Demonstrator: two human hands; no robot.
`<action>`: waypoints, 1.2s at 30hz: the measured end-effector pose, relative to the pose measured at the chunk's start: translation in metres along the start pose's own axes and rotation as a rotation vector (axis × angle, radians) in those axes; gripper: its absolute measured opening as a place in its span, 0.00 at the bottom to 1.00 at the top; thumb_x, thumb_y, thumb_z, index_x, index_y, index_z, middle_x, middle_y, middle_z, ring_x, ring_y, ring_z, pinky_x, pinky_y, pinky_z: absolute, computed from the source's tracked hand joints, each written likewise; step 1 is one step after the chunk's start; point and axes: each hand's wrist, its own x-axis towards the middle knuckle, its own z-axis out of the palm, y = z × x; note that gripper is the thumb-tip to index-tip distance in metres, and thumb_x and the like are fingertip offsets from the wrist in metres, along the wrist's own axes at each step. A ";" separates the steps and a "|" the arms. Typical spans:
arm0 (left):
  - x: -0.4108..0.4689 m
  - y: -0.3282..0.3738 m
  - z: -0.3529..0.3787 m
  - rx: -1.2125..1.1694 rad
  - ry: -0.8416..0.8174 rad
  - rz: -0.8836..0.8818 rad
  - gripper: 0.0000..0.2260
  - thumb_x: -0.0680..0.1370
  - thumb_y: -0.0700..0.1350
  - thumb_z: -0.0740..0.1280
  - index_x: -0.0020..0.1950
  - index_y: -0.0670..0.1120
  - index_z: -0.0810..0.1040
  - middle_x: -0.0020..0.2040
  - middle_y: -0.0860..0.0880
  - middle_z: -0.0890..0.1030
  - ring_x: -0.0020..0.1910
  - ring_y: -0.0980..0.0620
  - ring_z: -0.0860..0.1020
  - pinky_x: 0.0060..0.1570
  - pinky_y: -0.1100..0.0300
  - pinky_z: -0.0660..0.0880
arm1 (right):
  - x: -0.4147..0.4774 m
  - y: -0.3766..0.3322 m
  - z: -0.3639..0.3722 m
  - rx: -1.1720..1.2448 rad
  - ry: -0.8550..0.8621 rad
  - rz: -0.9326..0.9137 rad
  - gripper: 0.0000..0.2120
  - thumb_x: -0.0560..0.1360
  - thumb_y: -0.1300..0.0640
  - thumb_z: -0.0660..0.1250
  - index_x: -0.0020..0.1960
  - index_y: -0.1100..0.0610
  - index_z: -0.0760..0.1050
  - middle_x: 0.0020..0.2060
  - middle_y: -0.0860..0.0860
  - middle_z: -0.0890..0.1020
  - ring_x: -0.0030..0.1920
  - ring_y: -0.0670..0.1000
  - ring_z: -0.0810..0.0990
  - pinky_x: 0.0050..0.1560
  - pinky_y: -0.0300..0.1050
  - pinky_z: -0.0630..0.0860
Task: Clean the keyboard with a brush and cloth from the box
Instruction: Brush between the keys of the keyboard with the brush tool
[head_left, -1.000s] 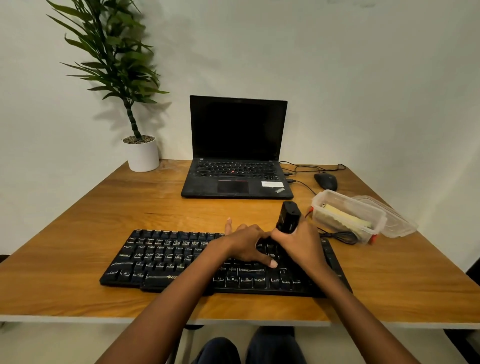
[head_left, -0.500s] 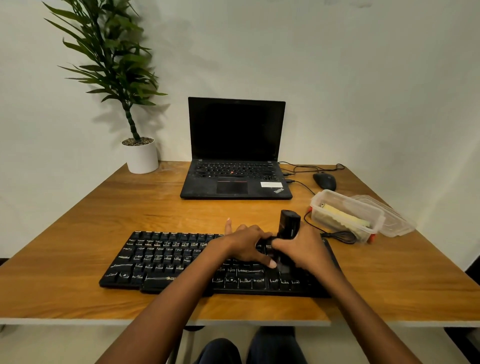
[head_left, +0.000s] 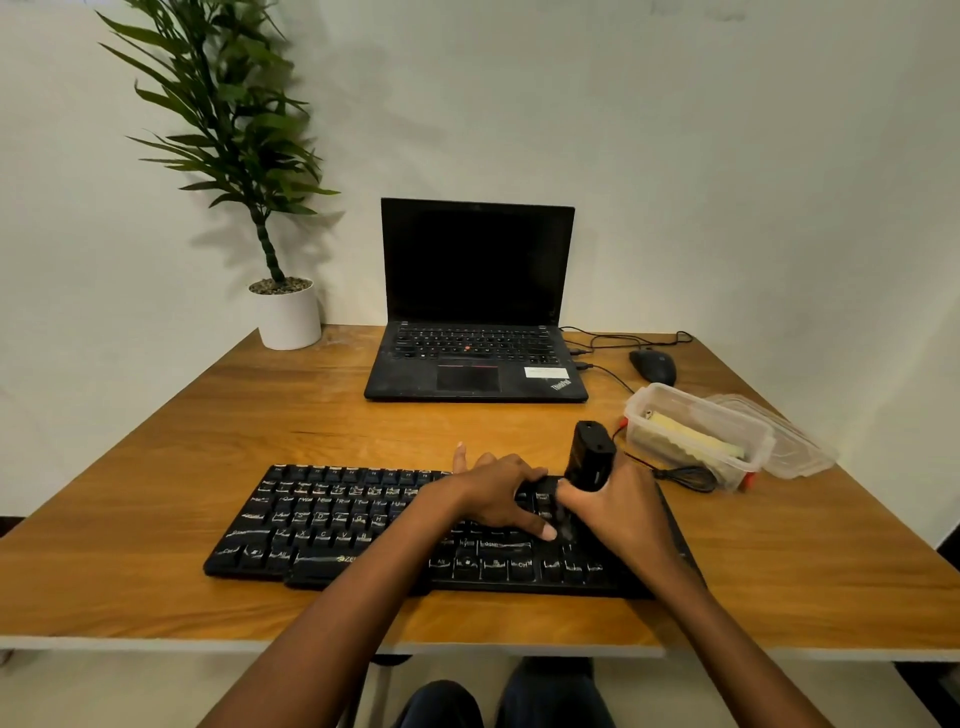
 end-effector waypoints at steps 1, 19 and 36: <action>0.000 0.000 0.000 0.002 -0.002 0.000 0.38 0.73 0.63 0.65 0.77 0.53 0.54 0.75 0.50 0.60 0.74 0.44 0.55 0.68 0.35 0.33 | 0.003 0.002 -0.003 -0.016 0.024 0.017 0.11 0.66 0.53 0.72 0.41 0.54 0.71 0.33 0.49 0.78 0.36 0.49 0.78 0.34 0.44 0.73; -0.014 -0.006 -0.007 0.126 -0.049 -0.043 0.42 0.70 0.67 0.65 0.77 0.53 0.50 0.76 0.50 0.57 0.75 0.44 0.52 0.65 0.31 0.31 | 0.015 -0.019 0.017 0.147 0.063 0.055 0.11 0.67 0.52 0.71 0.46 0.55 0.74 0.37 0.50 0.80 0.38 0.50 0.80 0.37 0.47 0.78; -0.015 0.004 -0.010 0.232 -0.080 -0.073 0.40 0.73 0.67 0.61 0.78 0.52 0.48 0.77 0.51 0.54 0.76 0.45 0.51 0.62 0.31 0.26 | 0.014 -0.018 0.007 0.036 -0.118 0.049 0.12 0.66 0.54 0.73 0.44 0.54 0.72 0.37 0.49 0.78 0.40 0.50 0.78 0.37 0.42 0.74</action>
